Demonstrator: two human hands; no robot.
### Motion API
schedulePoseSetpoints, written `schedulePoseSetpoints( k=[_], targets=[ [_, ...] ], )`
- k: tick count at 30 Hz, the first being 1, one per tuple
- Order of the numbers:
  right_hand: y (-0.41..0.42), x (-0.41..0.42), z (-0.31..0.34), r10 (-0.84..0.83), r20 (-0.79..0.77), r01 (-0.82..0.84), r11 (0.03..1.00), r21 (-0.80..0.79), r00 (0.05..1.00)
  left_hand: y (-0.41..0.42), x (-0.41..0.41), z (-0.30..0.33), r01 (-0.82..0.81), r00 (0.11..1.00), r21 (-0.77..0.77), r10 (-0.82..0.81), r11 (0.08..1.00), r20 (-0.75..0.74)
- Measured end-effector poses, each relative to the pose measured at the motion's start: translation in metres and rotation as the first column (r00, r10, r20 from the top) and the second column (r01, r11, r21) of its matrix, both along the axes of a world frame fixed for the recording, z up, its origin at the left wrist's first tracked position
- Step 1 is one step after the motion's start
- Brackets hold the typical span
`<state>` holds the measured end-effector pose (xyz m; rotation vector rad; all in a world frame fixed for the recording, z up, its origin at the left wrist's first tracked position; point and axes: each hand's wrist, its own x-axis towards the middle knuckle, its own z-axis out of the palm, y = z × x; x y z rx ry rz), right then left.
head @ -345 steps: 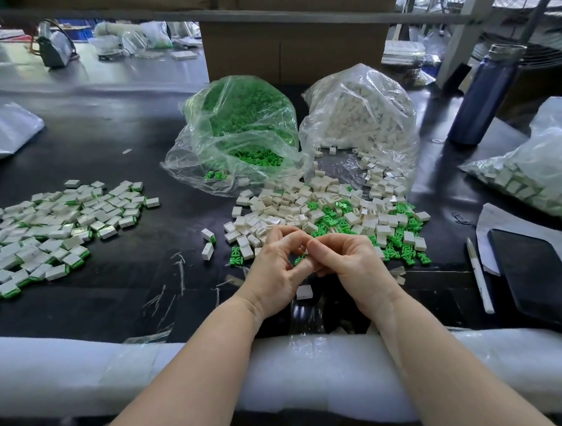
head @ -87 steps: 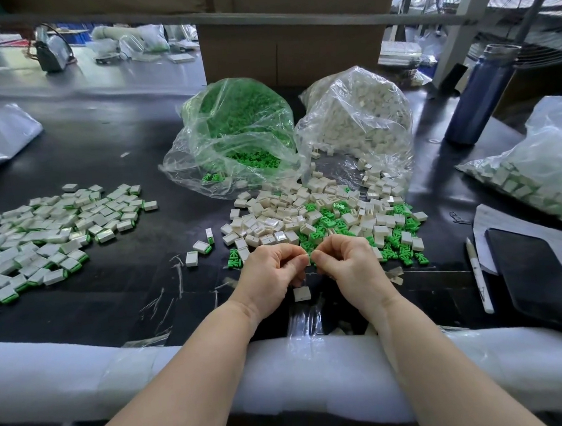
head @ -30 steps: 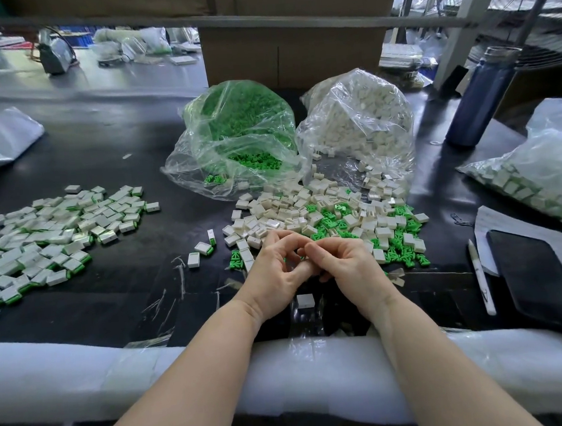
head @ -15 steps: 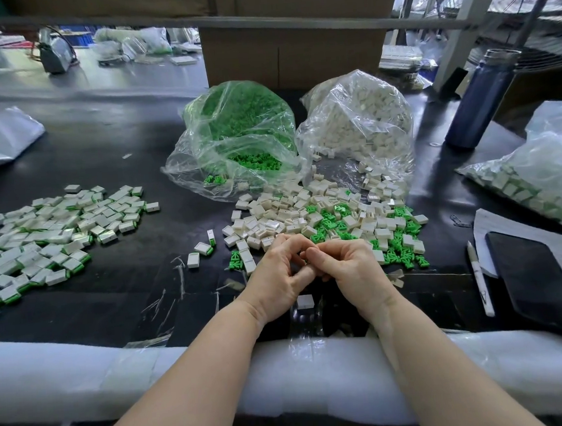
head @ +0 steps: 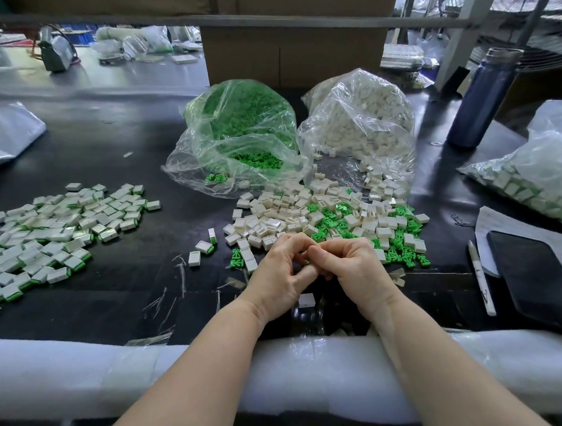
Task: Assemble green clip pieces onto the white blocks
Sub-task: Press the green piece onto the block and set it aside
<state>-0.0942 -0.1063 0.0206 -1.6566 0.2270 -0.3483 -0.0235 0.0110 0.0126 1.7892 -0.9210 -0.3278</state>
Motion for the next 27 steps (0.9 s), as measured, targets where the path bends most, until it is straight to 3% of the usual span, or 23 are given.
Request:
schedulePoseSetpoints(
  k=[27],
  targets=[
    [0.0018, -0.0002, 0.0016, -0.003, 0.005, 0.003, 1.000, 0.008, 1.000, 0.0004, -0.0004, 0.0017, 0.015, 0.999, -0.002, -0.015, 1.000, -0.041]
  ],
)
